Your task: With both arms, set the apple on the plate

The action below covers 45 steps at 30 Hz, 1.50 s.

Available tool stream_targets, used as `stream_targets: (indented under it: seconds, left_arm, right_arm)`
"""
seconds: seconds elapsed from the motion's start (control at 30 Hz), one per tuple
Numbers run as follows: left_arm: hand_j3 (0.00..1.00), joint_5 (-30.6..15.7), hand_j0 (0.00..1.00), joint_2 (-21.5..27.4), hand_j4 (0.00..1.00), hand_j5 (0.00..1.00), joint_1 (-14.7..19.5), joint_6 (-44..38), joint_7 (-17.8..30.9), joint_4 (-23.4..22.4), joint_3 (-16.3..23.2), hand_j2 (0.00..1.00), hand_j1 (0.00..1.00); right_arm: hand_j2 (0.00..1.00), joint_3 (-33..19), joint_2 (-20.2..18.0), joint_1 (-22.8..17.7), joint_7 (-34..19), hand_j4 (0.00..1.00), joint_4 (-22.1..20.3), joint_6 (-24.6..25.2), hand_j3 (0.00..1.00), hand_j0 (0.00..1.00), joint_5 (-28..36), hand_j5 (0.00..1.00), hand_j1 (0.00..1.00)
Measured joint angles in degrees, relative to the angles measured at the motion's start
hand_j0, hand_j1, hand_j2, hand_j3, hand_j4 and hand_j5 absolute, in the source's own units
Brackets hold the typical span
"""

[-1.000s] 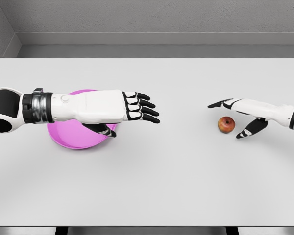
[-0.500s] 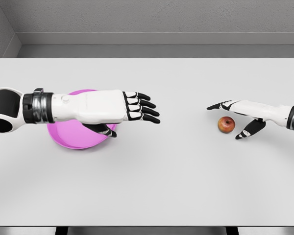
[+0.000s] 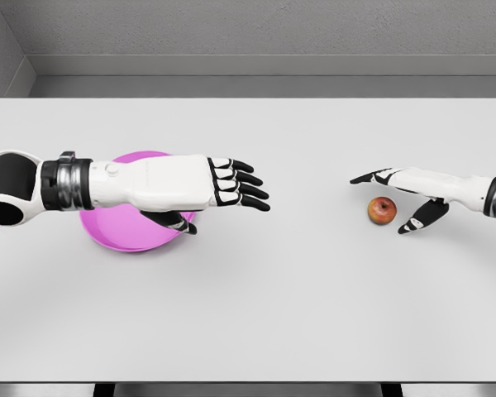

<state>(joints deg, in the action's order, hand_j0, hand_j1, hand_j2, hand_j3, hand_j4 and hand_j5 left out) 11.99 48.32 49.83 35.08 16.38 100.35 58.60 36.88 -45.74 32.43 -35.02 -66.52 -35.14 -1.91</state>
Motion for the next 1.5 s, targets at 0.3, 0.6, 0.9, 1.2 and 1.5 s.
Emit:
stream_targets:
  seconds: [0.3, 0.6, 0.9, 1.2, 1.5]
  left_arm:
    - [1.0, 0.5, 1.0, -0.3, 1.0, 1.0, 0.0, 0.0, 0.0, -0.1, 0.1, 1.0, 1.0]
    - [1.0, 0.6, 1.0, -0.4, 1.0, 1.0, 0.0, 0.0, 0.0, -0.1, 0.1, 1.0, 1.0]
    - [1.0, 0.6, 1.0, -0.5, 1.0, 1.0, 0.0, 0.0, 0.0, -0.2, 0.1, 1.0, 1.0]
    - [1.0, 0.6, 1.0, -1.0, 1.0, 1.0, 0.0, 0.0, 0.0, -0.6, 0.1, 1.0, 1.0]
    - [1.0, 0.6, 1.0, -1.1, 1.0, 1.0, 0.0, 0.0, 0.0, -0.8, 0.1, 1.0, 1.0]
  right_arm:
    - [0.86, 0.2, 0.2, 0.4, 0.0, 0.86, 0.0, 0.0, 0.86, 0.86, 0.0, 0.86, 0.86]
    - [0.85, 0.8, 0.2, 0.4, 0.0, 0.85, 0.0, 0.0, 0.85, 0.85, 0.1, 0.85, 0.85]
    - [0.73, 1.3, 0.3, 0.4, 0.0, 0.73, 0.0, 0.0, 0.73, 0.73, 0.1, 0.73, 0.73]
    - [0.64, 1.2, 0.2, 0.4, 0.0, 0.64, 0.4, 0.0, 0.64, 0.64, 0.1, 0.64, 0.64]
    - [0.55, 1.1, 0.2, 0.8, 0.0, 0.55, 0.5, 0.0, 0.55, 0.55, 0.1, 0.55, 0.55]
